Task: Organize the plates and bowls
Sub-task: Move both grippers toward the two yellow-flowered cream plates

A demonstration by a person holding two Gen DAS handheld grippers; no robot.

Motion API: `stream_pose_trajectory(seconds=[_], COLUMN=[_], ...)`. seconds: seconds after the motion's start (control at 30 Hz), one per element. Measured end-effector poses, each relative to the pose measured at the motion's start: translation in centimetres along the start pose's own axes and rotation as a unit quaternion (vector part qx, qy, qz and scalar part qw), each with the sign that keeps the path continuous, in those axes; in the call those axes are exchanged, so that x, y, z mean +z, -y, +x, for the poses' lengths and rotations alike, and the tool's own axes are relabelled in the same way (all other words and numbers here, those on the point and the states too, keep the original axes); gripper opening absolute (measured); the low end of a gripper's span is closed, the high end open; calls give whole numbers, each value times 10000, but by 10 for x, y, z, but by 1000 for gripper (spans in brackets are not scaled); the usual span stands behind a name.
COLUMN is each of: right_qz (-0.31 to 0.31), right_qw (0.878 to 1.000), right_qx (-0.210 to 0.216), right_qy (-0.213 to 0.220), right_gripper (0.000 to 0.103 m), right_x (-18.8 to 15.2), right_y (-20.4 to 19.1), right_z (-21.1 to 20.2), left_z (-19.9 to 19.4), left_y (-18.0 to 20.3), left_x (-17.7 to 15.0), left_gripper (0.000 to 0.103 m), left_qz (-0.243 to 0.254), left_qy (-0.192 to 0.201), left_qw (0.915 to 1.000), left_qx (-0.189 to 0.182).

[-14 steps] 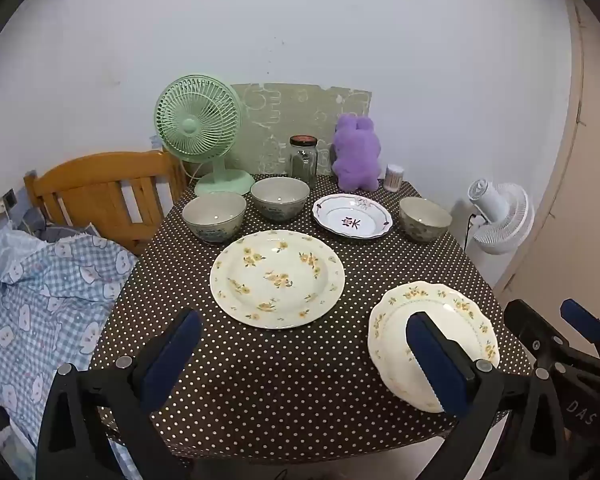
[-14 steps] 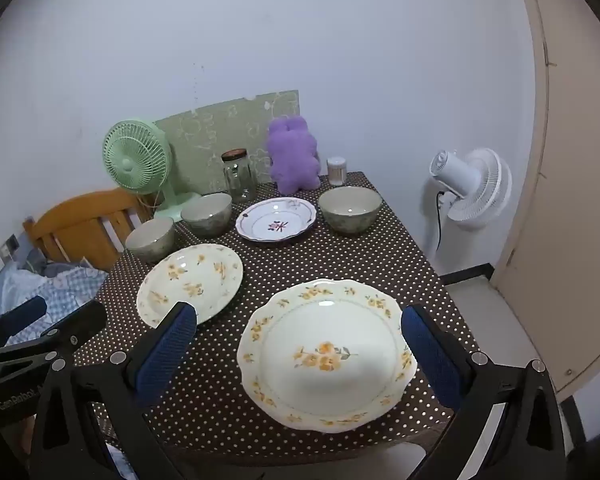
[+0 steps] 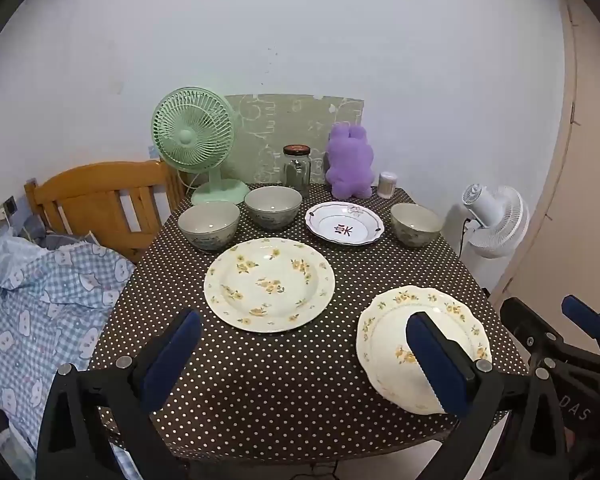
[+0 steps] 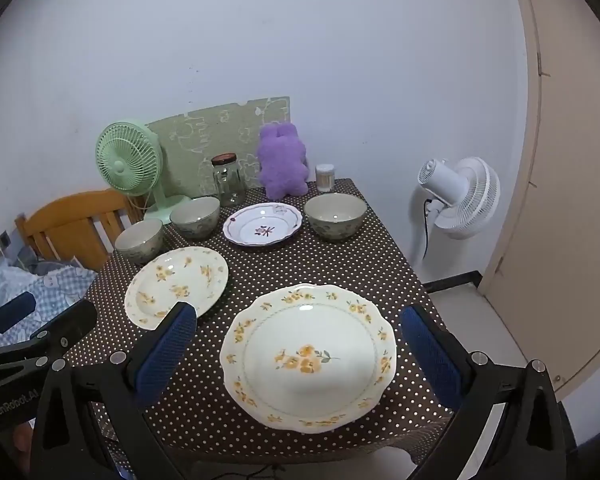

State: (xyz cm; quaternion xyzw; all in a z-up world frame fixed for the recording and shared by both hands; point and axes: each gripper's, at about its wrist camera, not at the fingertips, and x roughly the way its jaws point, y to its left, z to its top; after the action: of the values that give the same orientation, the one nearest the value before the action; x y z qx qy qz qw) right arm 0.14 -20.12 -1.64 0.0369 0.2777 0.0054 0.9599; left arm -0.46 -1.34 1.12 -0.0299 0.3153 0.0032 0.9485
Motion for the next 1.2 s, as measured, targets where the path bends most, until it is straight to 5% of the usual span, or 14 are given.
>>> stream_pose_trajectory(seconds=[1.2], right_qz=[-82], right_qw=[9999], right_qx=[-28], right_qy=[-120], right_gripper=[103], right_x=[-9], right_y=[-4], right_z=[-10], left_z=[-7], left_y=[1], left_x=[-16], left_gripper=[103], left_qz=[143], left_qy=[149], left_qw=[9996], left_qx=[213])
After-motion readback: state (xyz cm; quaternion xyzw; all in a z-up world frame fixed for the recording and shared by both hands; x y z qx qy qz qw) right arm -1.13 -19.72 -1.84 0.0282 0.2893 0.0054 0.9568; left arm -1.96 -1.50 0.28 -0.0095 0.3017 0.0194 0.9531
